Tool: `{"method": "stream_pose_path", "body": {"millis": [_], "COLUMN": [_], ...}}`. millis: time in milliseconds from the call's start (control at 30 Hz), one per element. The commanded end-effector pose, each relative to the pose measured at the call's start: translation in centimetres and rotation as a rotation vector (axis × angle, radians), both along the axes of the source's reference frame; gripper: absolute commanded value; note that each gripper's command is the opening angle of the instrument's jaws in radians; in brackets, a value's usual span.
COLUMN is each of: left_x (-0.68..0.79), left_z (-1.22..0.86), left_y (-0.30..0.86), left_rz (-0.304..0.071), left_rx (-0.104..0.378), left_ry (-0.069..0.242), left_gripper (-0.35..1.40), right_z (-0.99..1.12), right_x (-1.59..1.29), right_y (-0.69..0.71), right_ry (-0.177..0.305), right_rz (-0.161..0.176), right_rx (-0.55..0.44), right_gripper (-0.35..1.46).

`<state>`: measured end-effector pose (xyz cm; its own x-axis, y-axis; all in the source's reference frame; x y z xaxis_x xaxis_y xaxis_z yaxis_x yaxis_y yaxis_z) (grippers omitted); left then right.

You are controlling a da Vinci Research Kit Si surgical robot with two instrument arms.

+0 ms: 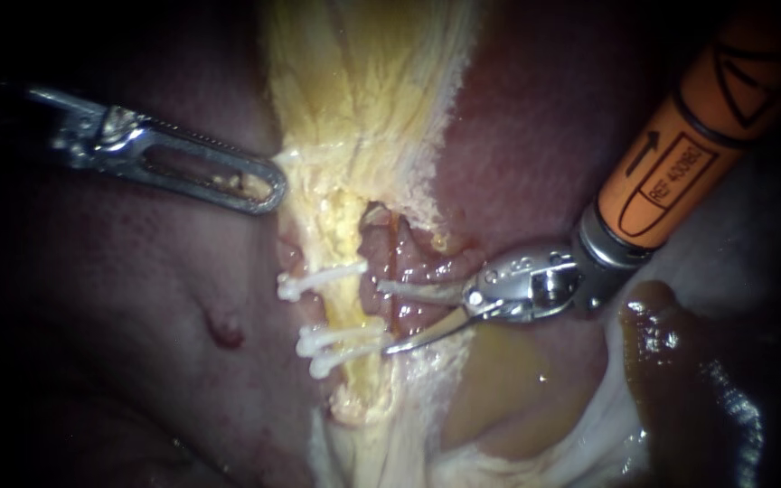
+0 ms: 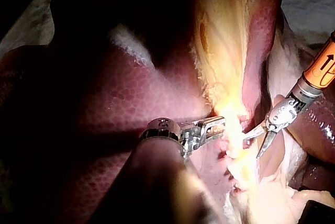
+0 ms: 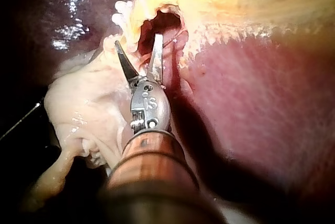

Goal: Go to the cutting position left tube

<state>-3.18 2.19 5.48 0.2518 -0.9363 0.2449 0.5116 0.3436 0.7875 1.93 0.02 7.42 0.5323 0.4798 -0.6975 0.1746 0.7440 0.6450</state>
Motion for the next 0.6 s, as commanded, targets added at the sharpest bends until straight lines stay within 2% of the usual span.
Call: {"method": "stream_pose_path", "body": {"millis": [33, 433, 600], "left_x": [0.0, 0.0, -0.01], "left_z": [0.0, 0.0, 0.0], "left_y": [0.0, 0.0, 0.0], "left_rz": [0.0, 0.0, 0.0], "left_rx": [0.0, 0.0, 0.0], "left_ry": [0.0, 0.0, 0.0], "left_gripper": [-0.35, -0.35, -0.35], "right_z": [-0.01, -0.01, -0.04], "right_x": [0.02, 0.28, 0.39], "right_y": [0.01, 0.04, 0.02], "right_ry": [0.002, 0.026, 0.064], "right_rz": [-0.004, 0.01, -0.003], "right_rx": [-0.005, -0.003, 0.006], "right_gripper": [1.38, 1.41, 1.41]}}
